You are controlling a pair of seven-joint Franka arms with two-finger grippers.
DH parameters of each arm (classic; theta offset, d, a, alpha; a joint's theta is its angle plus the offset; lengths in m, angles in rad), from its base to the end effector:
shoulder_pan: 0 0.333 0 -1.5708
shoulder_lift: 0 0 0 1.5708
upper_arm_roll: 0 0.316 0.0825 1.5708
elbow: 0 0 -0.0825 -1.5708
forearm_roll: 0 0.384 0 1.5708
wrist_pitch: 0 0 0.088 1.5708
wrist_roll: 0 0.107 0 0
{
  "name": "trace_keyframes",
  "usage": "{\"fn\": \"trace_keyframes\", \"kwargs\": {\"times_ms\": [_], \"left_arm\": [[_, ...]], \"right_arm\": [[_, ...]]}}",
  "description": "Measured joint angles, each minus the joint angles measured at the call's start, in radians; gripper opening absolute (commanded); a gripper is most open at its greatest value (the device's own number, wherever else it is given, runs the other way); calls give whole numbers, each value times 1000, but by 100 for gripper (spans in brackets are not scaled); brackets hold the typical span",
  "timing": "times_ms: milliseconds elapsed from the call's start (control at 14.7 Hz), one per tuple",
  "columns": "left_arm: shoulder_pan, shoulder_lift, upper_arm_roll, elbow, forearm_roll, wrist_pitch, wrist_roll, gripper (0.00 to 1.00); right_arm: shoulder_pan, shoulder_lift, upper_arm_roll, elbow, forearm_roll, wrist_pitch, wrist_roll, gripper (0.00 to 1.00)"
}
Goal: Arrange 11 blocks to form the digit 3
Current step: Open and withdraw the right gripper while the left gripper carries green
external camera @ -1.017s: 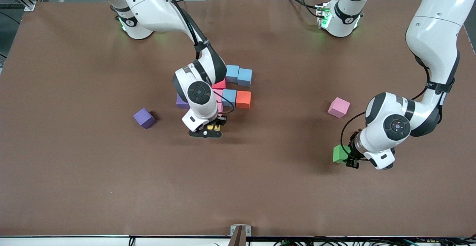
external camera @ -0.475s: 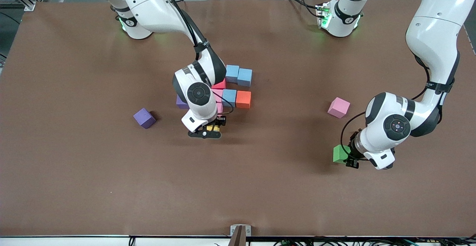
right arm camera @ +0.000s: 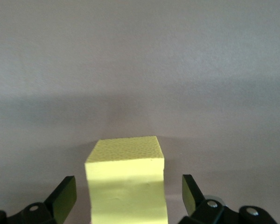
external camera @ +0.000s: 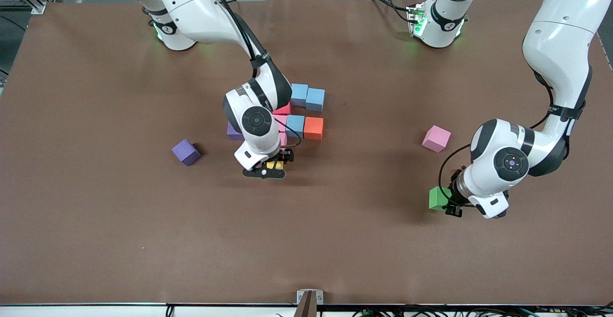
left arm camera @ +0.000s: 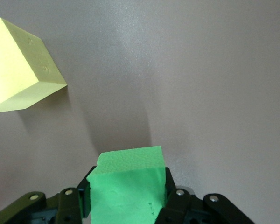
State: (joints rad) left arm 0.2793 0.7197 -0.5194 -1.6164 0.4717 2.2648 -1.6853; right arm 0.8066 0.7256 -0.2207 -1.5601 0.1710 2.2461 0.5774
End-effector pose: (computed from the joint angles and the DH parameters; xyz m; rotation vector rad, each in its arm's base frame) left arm 0.6864 -0.1048 0.2475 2.5212 1.8418 0.0845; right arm 0.5686 0.4098 0.2241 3.1184 -0.0740 -0.0126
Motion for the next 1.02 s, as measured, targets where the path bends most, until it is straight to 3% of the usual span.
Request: {"fn": "trace_keyframes", "kwargs": {"times_ms": [407,814,1017], "left_arm": [[0,0,0,1,0,0,0,32],[-26,0,-1,1,0,0,-35,32],[-86,0,-3,2,0,0,-107,32]], "right_arm": [[-35,-31,-18,92,1,-168,0,100],[-189,-189,-30,113,-2,-359,-21,100],[-289,-225,-33,113,-3,-418,-193,100]]}}
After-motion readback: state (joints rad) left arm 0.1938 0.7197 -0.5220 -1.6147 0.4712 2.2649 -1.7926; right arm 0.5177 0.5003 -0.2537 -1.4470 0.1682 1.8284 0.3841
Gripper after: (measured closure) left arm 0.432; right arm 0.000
